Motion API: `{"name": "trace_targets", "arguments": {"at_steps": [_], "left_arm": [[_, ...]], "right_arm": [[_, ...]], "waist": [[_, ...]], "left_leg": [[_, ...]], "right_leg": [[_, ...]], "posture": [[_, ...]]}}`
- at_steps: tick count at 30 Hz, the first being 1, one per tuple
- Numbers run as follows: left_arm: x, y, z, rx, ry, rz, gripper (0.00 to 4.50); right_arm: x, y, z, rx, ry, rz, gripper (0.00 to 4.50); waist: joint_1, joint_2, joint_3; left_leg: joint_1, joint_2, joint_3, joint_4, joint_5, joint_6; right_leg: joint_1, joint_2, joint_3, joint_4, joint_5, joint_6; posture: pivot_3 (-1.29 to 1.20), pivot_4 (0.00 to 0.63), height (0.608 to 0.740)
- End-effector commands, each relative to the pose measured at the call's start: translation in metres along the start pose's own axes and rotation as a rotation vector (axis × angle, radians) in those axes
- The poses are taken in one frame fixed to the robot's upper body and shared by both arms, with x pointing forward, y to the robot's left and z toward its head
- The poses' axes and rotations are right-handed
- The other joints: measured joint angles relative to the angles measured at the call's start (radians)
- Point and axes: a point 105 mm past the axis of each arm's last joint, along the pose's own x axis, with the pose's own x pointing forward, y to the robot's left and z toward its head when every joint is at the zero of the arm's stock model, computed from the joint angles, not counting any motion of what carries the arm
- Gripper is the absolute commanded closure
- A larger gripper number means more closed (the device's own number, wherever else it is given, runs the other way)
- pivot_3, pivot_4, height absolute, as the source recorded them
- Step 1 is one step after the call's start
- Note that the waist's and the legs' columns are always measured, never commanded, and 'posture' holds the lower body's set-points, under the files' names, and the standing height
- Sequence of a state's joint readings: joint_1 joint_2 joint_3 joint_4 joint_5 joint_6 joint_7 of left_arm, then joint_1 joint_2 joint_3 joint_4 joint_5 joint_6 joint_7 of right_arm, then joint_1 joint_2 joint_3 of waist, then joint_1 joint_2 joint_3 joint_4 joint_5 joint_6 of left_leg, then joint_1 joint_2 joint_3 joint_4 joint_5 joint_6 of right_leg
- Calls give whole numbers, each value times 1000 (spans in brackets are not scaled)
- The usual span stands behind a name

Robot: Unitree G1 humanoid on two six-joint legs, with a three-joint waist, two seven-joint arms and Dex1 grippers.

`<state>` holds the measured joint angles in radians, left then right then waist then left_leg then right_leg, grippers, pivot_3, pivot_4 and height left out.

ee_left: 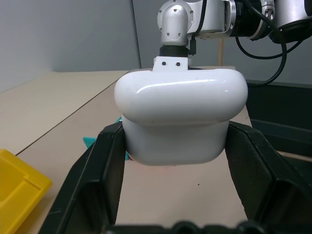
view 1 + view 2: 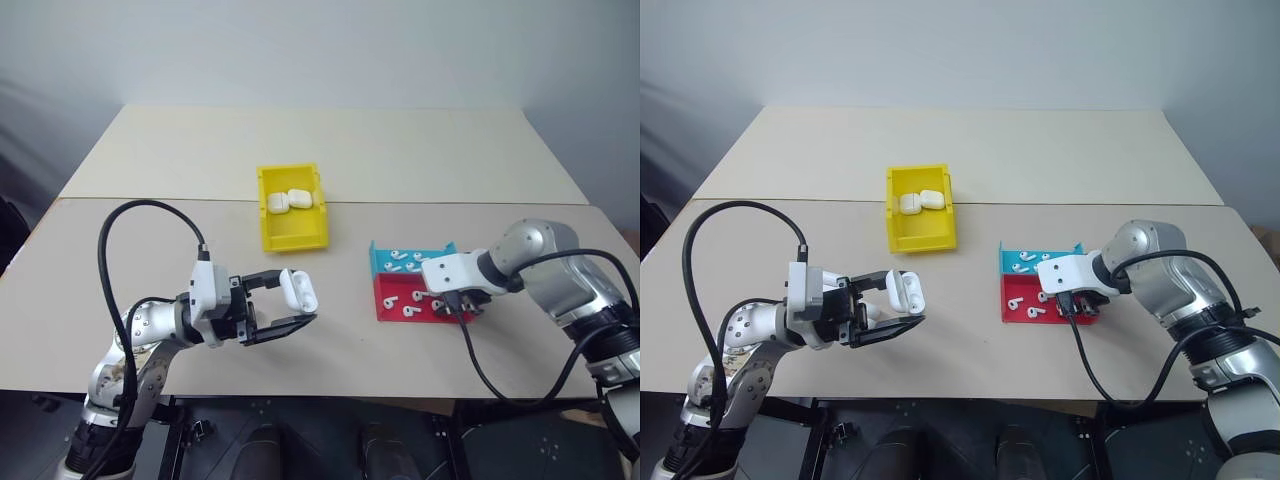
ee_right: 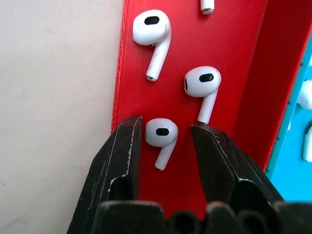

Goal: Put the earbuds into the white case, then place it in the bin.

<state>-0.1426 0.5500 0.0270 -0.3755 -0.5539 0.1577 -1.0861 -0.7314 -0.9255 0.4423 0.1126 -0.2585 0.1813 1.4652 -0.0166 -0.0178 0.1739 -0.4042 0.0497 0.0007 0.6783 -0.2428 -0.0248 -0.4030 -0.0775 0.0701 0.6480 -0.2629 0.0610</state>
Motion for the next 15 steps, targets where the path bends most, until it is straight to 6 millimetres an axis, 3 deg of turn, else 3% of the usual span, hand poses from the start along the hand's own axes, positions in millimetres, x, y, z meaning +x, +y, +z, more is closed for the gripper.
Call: {"name": "trace_targets", "arguments": {"at_steps": [1,15], "left_arm": [[2,0,8,22,-20,-12,1725],[3,-1,7,25,-9,-16,1725]], "right_arm": [[-9,-4,-2,-14,14,-20,2506],[-9,-1,-3,-26,14,-6,2506]], "waist": [[0,0,0],[0,0,0]], "left_leg": [[0,0,0,0,0,0],[0,0,0,0,0,0]], "right_leg": [[0,0,0,0,0,0],[0,0,0,0,0,0]], "posture": [[0,150,740],[0,150,740]]}}
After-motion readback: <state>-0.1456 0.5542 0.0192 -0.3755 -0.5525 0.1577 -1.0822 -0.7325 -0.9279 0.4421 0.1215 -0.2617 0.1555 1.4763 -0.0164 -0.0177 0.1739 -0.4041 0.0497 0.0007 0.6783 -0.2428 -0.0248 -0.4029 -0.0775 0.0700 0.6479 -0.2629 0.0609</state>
